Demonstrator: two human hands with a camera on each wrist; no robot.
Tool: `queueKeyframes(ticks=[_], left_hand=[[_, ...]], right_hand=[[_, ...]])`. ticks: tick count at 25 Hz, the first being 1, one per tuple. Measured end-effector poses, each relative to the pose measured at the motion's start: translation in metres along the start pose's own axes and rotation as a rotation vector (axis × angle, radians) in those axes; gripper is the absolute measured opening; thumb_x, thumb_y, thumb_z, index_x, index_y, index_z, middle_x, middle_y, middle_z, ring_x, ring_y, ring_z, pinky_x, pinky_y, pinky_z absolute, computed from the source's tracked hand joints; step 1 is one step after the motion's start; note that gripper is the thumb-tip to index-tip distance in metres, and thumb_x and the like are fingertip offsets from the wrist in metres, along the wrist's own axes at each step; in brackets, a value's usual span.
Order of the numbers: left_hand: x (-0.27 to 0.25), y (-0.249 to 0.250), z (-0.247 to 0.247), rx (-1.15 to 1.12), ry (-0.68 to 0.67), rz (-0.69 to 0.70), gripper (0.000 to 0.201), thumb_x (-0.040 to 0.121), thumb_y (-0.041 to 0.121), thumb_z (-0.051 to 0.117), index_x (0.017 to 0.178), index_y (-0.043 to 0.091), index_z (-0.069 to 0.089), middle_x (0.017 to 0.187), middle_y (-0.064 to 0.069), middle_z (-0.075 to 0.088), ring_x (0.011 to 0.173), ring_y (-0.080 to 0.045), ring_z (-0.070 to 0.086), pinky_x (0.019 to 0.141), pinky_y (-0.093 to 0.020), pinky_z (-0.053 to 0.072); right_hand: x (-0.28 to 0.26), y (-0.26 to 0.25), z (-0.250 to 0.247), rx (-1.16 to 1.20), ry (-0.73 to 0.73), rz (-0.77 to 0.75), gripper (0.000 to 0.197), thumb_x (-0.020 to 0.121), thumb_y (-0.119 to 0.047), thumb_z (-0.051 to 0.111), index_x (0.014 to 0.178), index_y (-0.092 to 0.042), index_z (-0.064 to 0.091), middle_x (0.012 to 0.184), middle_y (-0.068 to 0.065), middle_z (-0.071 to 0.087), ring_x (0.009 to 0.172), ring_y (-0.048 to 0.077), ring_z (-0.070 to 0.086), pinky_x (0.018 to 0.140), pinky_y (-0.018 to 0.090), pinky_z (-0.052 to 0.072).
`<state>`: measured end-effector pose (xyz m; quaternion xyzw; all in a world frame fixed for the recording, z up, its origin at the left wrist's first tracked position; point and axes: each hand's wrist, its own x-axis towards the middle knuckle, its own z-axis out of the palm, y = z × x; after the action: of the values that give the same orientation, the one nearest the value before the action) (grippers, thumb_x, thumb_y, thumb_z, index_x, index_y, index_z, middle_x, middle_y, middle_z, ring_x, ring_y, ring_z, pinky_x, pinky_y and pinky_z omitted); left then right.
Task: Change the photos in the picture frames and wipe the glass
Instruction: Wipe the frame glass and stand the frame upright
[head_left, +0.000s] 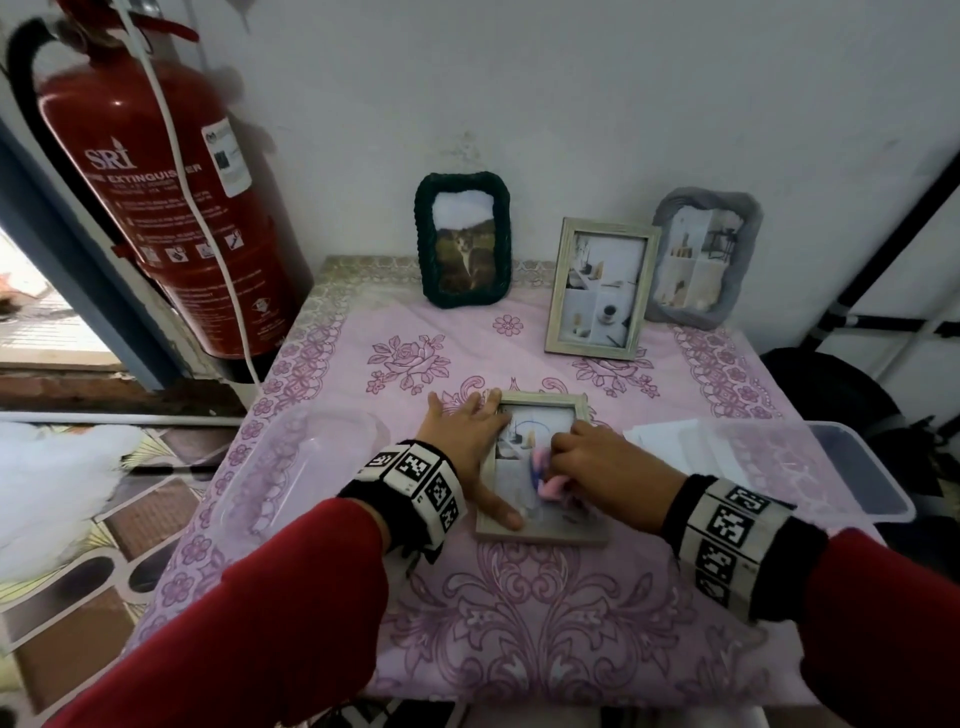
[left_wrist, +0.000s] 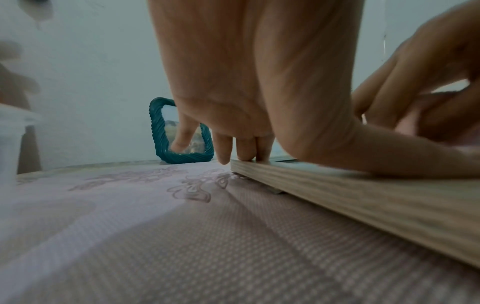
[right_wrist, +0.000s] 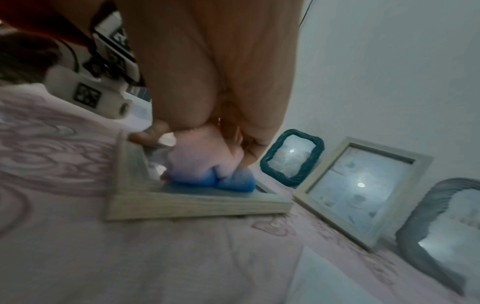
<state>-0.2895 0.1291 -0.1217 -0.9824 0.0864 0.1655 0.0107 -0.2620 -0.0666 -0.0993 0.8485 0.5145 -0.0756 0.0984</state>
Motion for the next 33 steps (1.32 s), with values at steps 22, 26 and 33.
queueKeyframes(ticks=[22,26,33], left_hand=[[-0.002,-0.003,0.002,-0.057,-0.003,0.014,0.133,0.042,0.087,0.059,0.148,0.025,0.007,0.159,0.0,-0.008,0.146,-0.021,0.006,0.112,-0.064,0.004],[-0.002,-0.001,0.002,-0.055,0.008,0.011,0.133,0.04,0.086,0.06,0.147,0.024,0.011,0.159,-0.001,-0.005,0.146,-0.021,0.008,0.112,-0.063,0.006],[-0.004,-0.001,0.003,-0.055,-0.013,0.01,0.131,0.043,0.086,0.059,0.147,0.026,0.006,0.159,0.001,-0.009,0.146,-0.023,0.008,0.112,-0.064,0.005]], right_hand=[[0.016,0.008,-0.015,-0.089,-0.037,0.121,0.025,0.092,-0.02,0.036,0.106,-0.021,0.056,0.114,-0.002,0.055,0.109,0.02,0.042,0.087,0.029,0.028],[0.034,-0.001,-0.014,0.038,-0.061,0.118,0.017,0.089,-0.017,0.041,0.093,-0.024,0.057,0.114,0.003,0.056,0.106,0.022,0.047,0.094,0.034,0.036],[-0.01,-0.014,-0.002,-0.001,0.032,-0.055,0.024,0.095,-0.023,0.038,0.113,-0.021,0.054,0.114,-0.001,0.051,0.106,0.021,0.043,0.088,0.032,0.031]])
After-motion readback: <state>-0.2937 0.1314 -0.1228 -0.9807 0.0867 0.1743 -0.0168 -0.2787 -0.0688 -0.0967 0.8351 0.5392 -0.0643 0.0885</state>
